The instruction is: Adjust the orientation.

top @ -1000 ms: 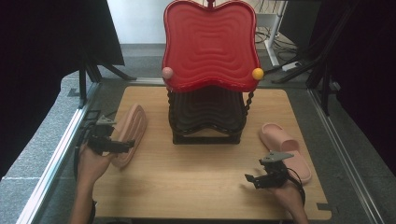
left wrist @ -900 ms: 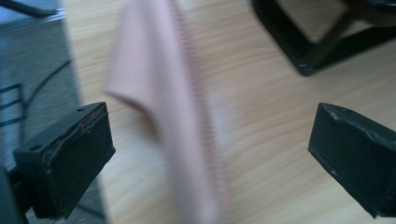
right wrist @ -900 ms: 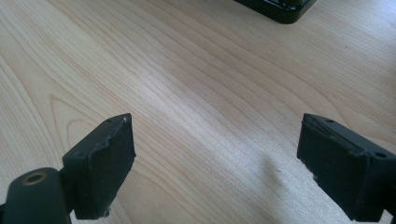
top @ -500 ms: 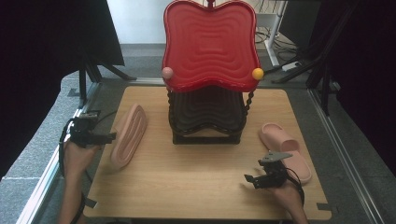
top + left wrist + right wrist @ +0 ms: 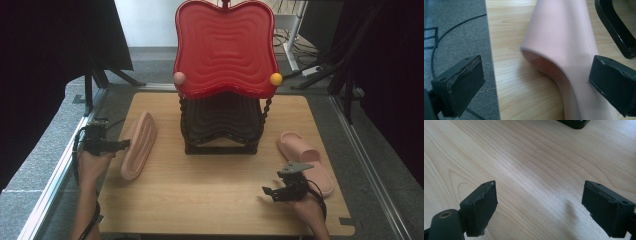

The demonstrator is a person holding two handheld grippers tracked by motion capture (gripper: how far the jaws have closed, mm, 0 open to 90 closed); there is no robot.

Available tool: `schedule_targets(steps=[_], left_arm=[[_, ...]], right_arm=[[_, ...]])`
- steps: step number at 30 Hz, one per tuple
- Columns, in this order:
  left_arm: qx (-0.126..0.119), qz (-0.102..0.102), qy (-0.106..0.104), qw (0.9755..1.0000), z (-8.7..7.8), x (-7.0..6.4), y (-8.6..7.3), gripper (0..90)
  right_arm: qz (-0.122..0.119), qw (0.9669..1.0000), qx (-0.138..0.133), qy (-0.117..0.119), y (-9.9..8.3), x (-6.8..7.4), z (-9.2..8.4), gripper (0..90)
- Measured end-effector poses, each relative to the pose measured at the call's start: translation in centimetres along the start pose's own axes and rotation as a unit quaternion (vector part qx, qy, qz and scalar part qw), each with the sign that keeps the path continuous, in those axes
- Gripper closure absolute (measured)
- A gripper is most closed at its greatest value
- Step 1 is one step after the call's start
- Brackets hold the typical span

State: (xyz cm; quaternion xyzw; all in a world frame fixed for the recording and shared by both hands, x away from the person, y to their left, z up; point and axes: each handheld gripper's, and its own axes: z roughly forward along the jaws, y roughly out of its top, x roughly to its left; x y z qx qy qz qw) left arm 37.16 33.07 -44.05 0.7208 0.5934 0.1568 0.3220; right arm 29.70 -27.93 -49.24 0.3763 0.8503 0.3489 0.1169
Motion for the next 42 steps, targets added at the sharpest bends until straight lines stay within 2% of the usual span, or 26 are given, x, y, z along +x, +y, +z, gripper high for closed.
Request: schedule_targets(steps=[3, 4, 6, 9, 12, 15, 20, 25, 31, 32, 33, 36, 37, 40, 42], left_arm=[[0.002, 0.010, -0.011, 0.9999, 0.2, -0.9, 0.2, 0.0], [0.005, 0.017, -0.017, 0.9997, 0.3, -1.5, 0.4, 0.0], [0.005, 0.022, -0.018, 0.9996, 0.4, -1.8, 0.5, 0.0], [0.008, 0.028, -0.032, 0.9991, 0.9, -3.0, 0.9, 0.0], [0.009, 0.032, -0.040, 0.9987, 1.3, -3.4, 1.1, 0.0], [0.010, 0.034, -0.048, 0.9982, 1.9, -4.2, 1.2, 0.0], [0.005, 0.022, -0.061, 0.9979, 3.0, -5.1, 1.2, 0.0], [0.012, 0.023, -0.074, 0.9969, 4.1, -6.0, 1.1, 0.0], [0.022, 0.037, -0.063, 0.9971, 5.2, -7.3, 1.1, 0.0], [0.031, 0.046, -0.053, 0.9970, 5.6, -7.6, 1.1, 0.0], [0.031, 0.046, -0.053, 0.9970, 5.6, -7.6, 1.1, 0.0], [0.052, 0.069, 0.002, 0.9962, 6.4, -7.8, 0.8, 0.0], [0.059, 0.071, 0.007, 0.9957, 6.7, -7.7, 0.7, 0.0], [0.057, 0.060, 0.002, 0.9966, 7.2, -7.3, 0.2, 0.0], [0.056, 0.060, 0.000, 0.9966, 7.1, -7.2, 0.1, 0.0]], right_arm=[[-0.001, 1.0000, 0.001, 0.001, 0.0, 0.0, 0.0, 13.0], [-0.002, 1.0000, 0.001, 0.002, 0.0, 0.1, 0.1, 13.0], [-0.002, 1.0000, 0.001, 0.001, 0.0, 0.1, 0.1, 13.1], [-0.003, 1.0000, 0.003, 0.002, 0.0, 0.2, 0.1, 13.1], [-0.004, 1.0000, 0.003, 0.002, 0.0, 0.1, 0.1, 13.2], [-0.002, 1.0000, 0.003, 0.002, 0.0, 0.0, 0.1, 13.3], [-0.004, 1.0000, 0.005, 0.002, 0.0, 0.1, 0.1, 13.4], [-0.005, 1.0000, 0.008, 0.003, -0.1, 0.0, 0.1, 13.5], [-0.006, 0.9999, 0.009, 0.004, -0.1, 0.0, 0.1, 13.5], [-0.006, 0.9999, 0.009, 0.004, -0.1, 0.0, 0.1, 13.6], [-0.005, 0.9999, 0.010, 0.005, -0.1, 0.0, 0.1, 13.6], [-0.003, 1.0000, 0.008, 0.003, -0.1, -0.1, 0.1, 13.7], [-0.003, 1.0000, 0.008, 0.003, -0.1, -0.1, 0.1, 13.7], [0.000, 1.0000, 0.008, 0.003, -0.2, -0.2, 0.1, 13.7], [0.000, 1.0000, 0.009, 0.003, -0.2, -0.2, 0.1, 13.7]])
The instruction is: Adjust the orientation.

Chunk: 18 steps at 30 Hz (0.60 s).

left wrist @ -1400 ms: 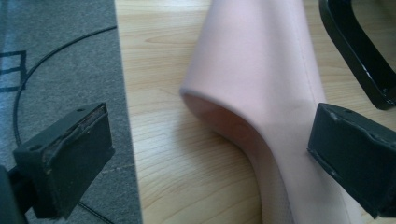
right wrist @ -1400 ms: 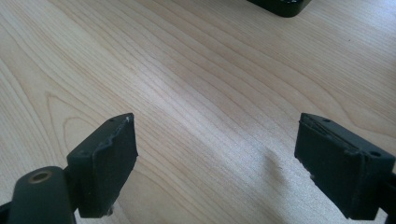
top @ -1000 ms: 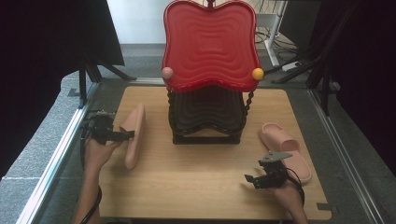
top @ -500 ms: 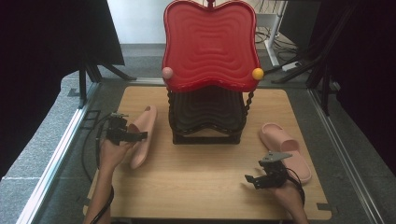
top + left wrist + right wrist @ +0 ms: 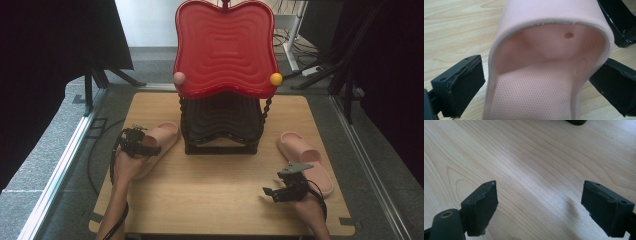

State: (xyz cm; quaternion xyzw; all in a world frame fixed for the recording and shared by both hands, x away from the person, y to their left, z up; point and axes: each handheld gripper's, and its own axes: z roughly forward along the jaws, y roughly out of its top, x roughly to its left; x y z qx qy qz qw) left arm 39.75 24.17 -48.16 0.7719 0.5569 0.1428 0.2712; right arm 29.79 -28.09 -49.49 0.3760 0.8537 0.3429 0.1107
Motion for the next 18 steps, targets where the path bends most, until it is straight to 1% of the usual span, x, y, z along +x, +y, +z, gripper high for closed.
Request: schedule_targets(steps=[2, 4, 7, 8, 9, 10, 11, 13, 14, 16, 17, 18], left_arm=[[0.000, 0.006, 0.002, 1.0000, -0.2, -0.1, -0.1, 0.0], [-0.003, 0.012, -0.001, 0.9999, -0.7, -0.2, -0.1, 0.0], [-0.012, 0.020, -0.004, 0.9997, -1.9, -0.5, -0.3, 0.0], [-0.017, 0.031, -0.010, 0.9993, -2.8, -0.7, -0.5, 0.2], [-0.017, 0.031, -0.010, 0.9993, -2.8, -0.7, -0.5, 0.8], [-0.019, 0.038, -0.011, 0.9991, -3.2, -0.9, -0.6, 0.8], [-0.025, 0.044, -0.014, 0.9986, -3.6, -1.1, -0.7, 1.9], [-0.032, 0.048, -0.024, 0.9981, -4.0, -1.4, -0.8, 6.4], [-0.033, 0.051, -0.029, 0.9977, -4.1, -1.6, -0.8, 6.4], [-0.038, 0.057, -0.035, 0.9970, -4.0, -1.9, -0.7, 14.7], [-0.036, 0.057, -0.037, 0.9970, -3.8, -2.0, -0.6, 15.3], [-0.034, 0.059, -0.040, 0.9969, -3.6, -2.2, -0.5, 17.8]], right_arm=[[-0.002, 1.0000, 0.002, 0.000, 0.0, 0.0, 0.1, 13.7], [-0.004, 1.0000, 0.002, -0.001, 0.0, 0.1, 0.2, 13.7], [-0.003, 1.0000, 0.001, 0.001, 0.0, 0.1, 0.1, 13.9], [0.000, 1.0000, -0.001, 0.002, 0.0, 0.1, 0.0, 13.9], [0.000, 1.0000, -0.001, 0.002, 0.0, 0.1, 0.0, 13.9], [0.000, 1.0000, -0.001, 0.001, 0.0, 0.0, 0.0, 13.9], [-0.001, 1.0000, -0.002, 0.002, 0.0, 0.0, -0.1, 14.0], [-0.004, 1.0000, -0.004, 0.003, 0.1, 0.1, -0.1, 13.9], [-0.004, 1.0000, -0.004, 0.003, 0.1, 0.1, -0.1, 13.9], [-0.009, 0.9999, -0.002, 0.004, 0.1, 0.3, 0.0, 13.8], [-0.011, 0.9999, 0.000, 0.003, 0.1, 0.3, 0.0, 13.4], [-0.012, 0.9999, -0.001, 0.002, 0.1, 0.3, 0.0, 13.3]])
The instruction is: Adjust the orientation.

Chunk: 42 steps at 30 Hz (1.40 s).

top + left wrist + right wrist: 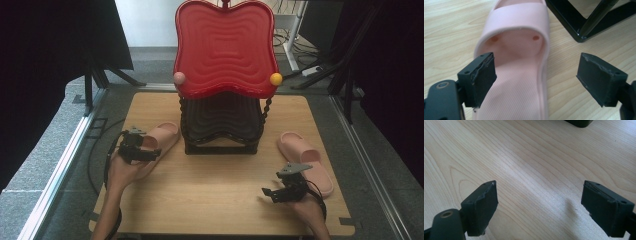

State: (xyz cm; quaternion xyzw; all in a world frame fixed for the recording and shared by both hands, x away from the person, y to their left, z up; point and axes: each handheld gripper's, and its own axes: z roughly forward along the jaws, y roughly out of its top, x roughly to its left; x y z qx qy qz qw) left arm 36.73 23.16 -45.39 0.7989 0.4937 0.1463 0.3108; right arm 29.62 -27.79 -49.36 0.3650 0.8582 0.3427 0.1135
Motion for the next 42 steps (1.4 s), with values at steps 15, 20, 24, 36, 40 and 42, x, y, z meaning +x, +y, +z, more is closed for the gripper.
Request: schedule_targets(steps=[15, 20, 24, 36, 40, 42], left_arm=[[0.006, 0.001, -0.006, 1.0000, 3.5, -0.5, 1.4, 57.1], [0.019, 0.008, -0.004, 0.9998, 4.2, -0.7, 1.8, 68.4], [0.026, 0.014, 0.004, 0.9996, 4.5, -0.9, 1.8, 79.2], [0.009, 0.016, -0.005, 0.9998, 2.0, -0.2, 0.9, 83.3], [-0.007, 0.032, -0.015, 0.9994, 0.5, -0.1, 0.6, 83.2], [-0.009, 0.047, -0.016, 0.9987, -0.3, -0.2, 0.5, 83.2]], right_arm=[[-0.005, 1.0000, -0.004, 0.002, 0.0, 0.1, 0.0, 13.4], [-0.004, 1.0000, -0.002, 0.001, 0.0, 0.1, 0.0, 13.4], [-0.003, 1.0000, -0.001, 0.004, 0.0, 0.0, 0.0, 13.4], [-0.001, 1.0000, -0.001, 0.002, -0.1, -0.1, 0.0, 13.5], [-0.001, 1.0000, -0.001, 0.004, -0.1, -0.1, 0.0, 13.6], [-0.001, 1.0000, -0.002, 0.001, -0.1, -0.1, 0.0, 13.6]])
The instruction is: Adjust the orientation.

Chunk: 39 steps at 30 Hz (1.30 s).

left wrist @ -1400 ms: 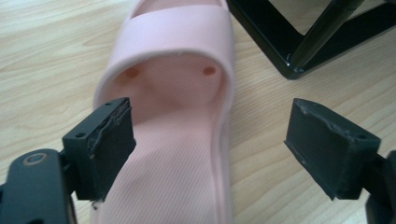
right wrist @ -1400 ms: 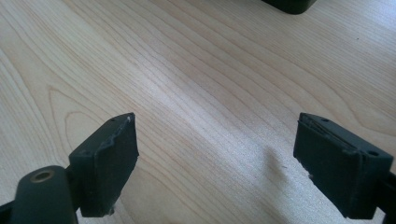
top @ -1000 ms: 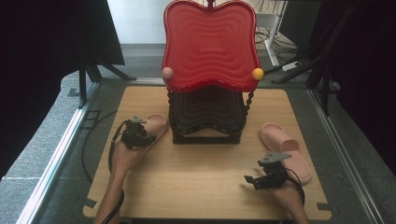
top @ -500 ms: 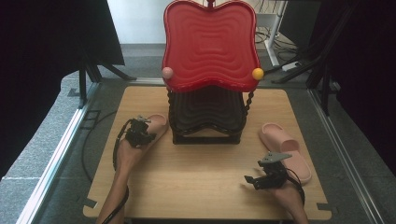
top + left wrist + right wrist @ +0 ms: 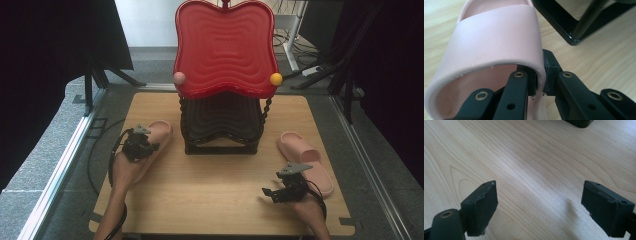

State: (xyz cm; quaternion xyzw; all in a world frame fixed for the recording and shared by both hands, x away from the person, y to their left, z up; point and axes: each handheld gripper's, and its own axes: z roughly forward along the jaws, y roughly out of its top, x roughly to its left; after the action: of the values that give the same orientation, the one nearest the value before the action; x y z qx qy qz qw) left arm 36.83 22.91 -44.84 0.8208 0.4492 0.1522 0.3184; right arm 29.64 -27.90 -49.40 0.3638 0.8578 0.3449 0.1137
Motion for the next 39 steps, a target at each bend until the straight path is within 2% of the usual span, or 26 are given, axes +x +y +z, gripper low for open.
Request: schedule_targets(steps=[1, 2, 8, 17, 22, 28, 39], left_arm=[[-0.002, 0.010, -0.003, 0.9999, -0.8, -0.2, -0.1, 83.1], [-0.002, 0.010, -0.003, 0.9999, -0.8, -0.2, -0.1, 83.1], [-0.004, 0.041, -0.012, 0.9991, -2.9, -1.3, 0.0, 82.9], [0.002, 0.080, -0.032, 0.9963, -5.1, -3.1, -0.2, 82.4], [0.001, 0.089, -0.038, 0.9953, -6.0, -3.9, -0.8, 82.4], [-0.010, 0.098, -0.055, 0.9936, -7.1, -5.1, -1.4, 82.4], [-0.021, 0.122, -0.075, 0.9894, -7.8, -8.4, -1.4, 82.3]], right_arm=[[0.001, 1.0000, 0.000, -0.001, 0.0, 0.0, 0.0, 13.6], [0.001, 1.0000, 0.000, -0.001, 0.0, 0.0, 0.0, 13.6], [0.002, 1.0000, -0.001, -0.001, 0.0, 0.0, 0.0, 13.6], [0.001, 1.0000, -0.001, 0.000, 0.0, -0.1, -0.1, 13.6], [0.003, 1.0000, -0.003, -0.001, -0.1, -0.1, -0.1, 13.6], [0.003, 1.0000, -0.003, 0.000, 0.0, -0.1, -0.1, 13.6], [0.004, 1.0000, -0.005, -0.003, 0.0, -0.1, -0.2, 13.8]])
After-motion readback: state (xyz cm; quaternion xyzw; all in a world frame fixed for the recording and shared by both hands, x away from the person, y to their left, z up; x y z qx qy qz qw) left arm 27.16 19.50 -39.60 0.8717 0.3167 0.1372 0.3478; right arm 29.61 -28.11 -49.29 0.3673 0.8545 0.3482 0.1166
